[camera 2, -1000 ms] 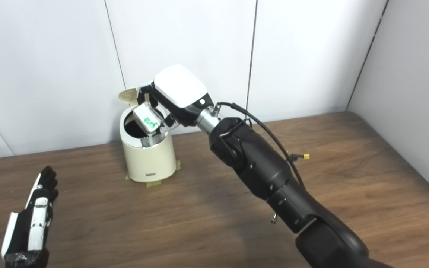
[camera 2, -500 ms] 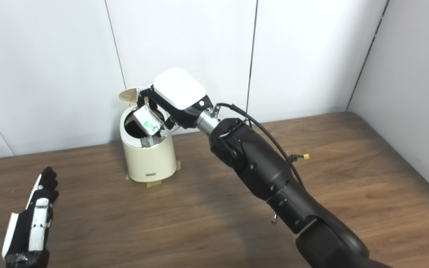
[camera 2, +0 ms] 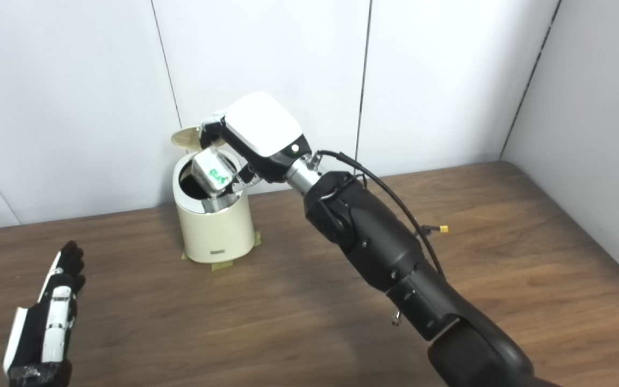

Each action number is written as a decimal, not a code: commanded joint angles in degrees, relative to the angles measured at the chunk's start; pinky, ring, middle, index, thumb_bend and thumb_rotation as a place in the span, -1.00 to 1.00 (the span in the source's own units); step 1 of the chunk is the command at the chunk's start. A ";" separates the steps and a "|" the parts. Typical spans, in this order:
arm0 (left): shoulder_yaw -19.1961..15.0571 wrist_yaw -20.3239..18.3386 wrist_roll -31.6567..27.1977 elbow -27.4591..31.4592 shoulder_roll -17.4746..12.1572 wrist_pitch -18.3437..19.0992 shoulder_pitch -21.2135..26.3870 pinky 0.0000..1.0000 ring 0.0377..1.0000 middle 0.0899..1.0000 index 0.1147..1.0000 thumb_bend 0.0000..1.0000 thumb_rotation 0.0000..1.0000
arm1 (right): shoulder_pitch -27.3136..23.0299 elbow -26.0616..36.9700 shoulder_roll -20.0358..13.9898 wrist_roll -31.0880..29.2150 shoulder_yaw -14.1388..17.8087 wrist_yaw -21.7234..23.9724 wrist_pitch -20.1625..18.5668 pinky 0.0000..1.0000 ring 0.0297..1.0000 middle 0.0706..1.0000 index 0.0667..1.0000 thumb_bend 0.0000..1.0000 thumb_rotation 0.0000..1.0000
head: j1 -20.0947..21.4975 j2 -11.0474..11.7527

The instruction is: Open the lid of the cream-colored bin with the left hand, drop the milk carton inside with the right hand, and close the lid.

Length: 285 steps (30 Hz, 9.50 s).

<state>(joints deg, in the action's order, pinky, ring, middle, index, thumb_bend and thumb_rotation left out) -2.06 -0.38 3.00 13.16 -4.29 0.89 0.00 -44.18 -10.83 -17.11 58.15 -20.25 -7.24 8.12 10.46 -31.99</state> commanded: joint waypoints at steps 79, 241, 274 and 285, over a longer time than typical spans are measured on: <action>17.04 -40.07 51.93 -4.95 -3.92 26.02 51.89 1.00 1.00 0.93 0.73 0.94 1.00 | 42.12 14.00 8.12 -41.72 14.57 5.55 2.41 0.76 0.86 0.88 0.87 -0.21 0.75 | -8.14 0.59; 0.72 1.37 1.35 -4.30 -0.04 -14.01 -0.47 0.54 0.63 0.61 0.57 -0.62 -0.05 | 43.80 16.63 14.13 -45.47 20.02 0.79 1.87 0.37 0.56 0.56 0.49 -0.51 -0.48 | -5.68 -0.81; -0.18 4.06 4.65 -10.07 1.44 -12.92 0.82 0.53 0.63 0.60 0.55 -0.61 0.08 | 41.64 10.04 12.24 -43.49 19.31 0.02 5.04 -0.02 0.27 0.44 0.44 -0.46 -0.44 | -6.58 -0.90; -0.11 4.69 4.83 -12.02 1.12 -14.28 1.78 0.51 0.61 0.59 0.55 -0.61 0.16 | 41.11 9.37 12.14 -43.35 19.29 -0.12 5.17 -0.18 0.11 0.42 0.44 -0.47 -0.42 | -6.70 -0.50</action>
<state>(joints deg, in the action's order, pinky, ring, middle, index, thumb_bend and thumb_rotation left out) -2.40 3.95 6.71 2.75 -2.84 -11.25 1.07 -2.54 0.66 -3.68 13.02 -1.14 -6.73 11.19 3.60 -32.43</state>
